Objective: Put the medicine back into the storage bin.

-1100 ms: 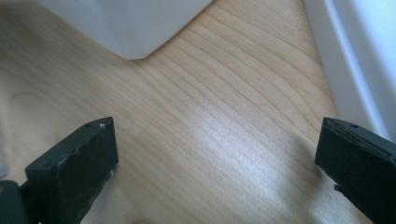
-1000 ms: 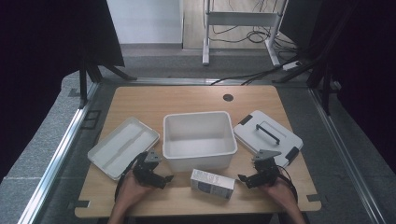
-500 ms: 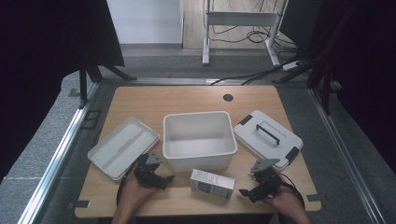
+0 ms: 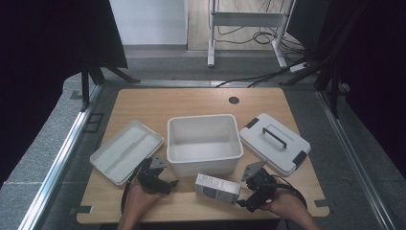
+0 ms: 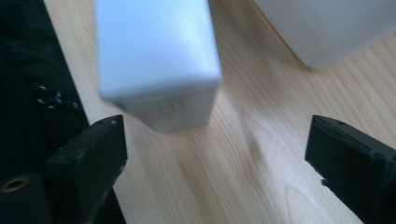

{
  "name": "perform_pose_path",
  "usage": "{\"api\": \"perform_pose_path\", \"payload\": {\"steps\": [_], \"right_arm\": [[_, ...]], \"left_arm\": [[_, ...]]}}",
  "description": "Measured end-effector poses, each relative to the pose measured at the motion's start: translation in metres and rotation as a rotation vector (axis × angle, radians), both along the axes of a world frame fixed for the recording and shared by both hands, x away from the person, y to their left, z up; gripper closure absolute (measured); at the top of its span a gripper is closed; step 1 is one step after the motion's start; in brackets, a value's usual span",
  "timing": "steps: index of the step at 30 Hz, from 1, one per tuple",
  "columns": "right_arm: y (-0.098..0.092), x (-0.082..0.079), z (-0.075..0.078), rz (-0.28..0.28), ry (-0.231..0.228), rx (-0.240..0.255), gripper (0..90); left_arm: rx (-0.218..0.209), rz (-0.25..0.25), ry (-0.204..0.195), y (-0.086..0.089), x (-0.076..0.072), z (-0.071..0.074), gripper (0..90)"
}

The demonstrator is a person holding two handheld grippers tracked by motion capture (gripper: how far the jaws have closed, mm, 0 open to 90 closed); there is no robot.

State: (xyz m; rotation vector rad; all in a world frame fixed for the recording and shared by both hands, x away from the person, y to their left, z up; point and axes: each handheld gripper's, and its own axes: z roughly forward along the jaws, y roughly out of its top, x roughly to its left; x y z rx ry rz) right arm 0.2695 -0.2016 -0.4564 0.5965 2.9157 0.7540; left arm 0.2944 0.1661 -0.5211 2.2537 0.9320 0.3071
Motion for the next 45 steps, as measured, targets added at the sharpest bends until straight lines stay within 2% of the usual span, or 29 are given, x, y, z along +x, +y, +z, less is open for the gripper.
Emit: {"api": "perform_pose_path", "payload": {"steps": [2, 5, 7, 8, 12, 15, 18, 23, 25, 31, 39, 45], "right_arm": [[0.01, 0.002, 0.006, 0.016, 0.016, -0.025, 12.9], [0.025, 0.005, 0.013, 0.049, 0.037, -0.071, 14.5], [0.042, 0.006, 0.019, 0.09, 0.033, -0.125, 17.3], [0.042, 0.006, 0.019, 0.09, 0.033, -0.125, 17.3], [0.067, 0.006, 0.024, 0.152, 0.042, -0.197, 23.1], [0.084, 0.008, 0.025, 0.181, 0.041, -0.254, 28.9], [0.097, 0.012, 0.022, 0.202, 0.058, -0.3, 35.4], [0.112, 0.019, 0.016, 0.227, 0.095, -0.363, 46.7], [0.116, 0.019, 0.015, 0.239, 0.083, -0.393, 51.8], [0.117, 0.019, 0.021, 0.248, 0.101, -0.396, 54.5], [0.115, 0.02, 0.049, 0.263, 0.111, -0.362, 54.6], [0.117, 0.022, 0.077, 0.272, 0.106, -0.353, 54.6]], "left_arm": [[0.0, 0.0, 0.0, 0.0, 0.0, 0.0, 0.0], [-0.001, 0.0, 0.0, 0.0, 0.0, 0.0, 0.0], [-0.002, 0.001, -0.001, 0.0, 0.0, 0.0, 0.4], [-0.003, 0.002, -0.001, 0.0, 0.0, 0.0, 0.4], [-0.005, 0.005, -0.002, 0.0, -0.001, 0.0, 1.0], [-0.004, 0.004, -0.003, 0.0, -0.001, 0.0, 1.4], [-0.005, 0.003, -0.003, 0.0, -0.001, 0.0, 1.5], [-0.008, -0.003, -0.006, 0.001, -0.002, 0.001, 2.8], [-0.01, -0.003, -0.006, 0.001, -0.003, 0.001, 3.3], [-0.01, -0.002, -0.007, 0.001, -0.003, 0.001, 3.6], [-0.009, -0.002, -0.007, 0.001, -0.003, 0.001, 3.6], [-0.009, -0.002, -0.007, 0.001, -0.003, 0.001, 3.6]]}}
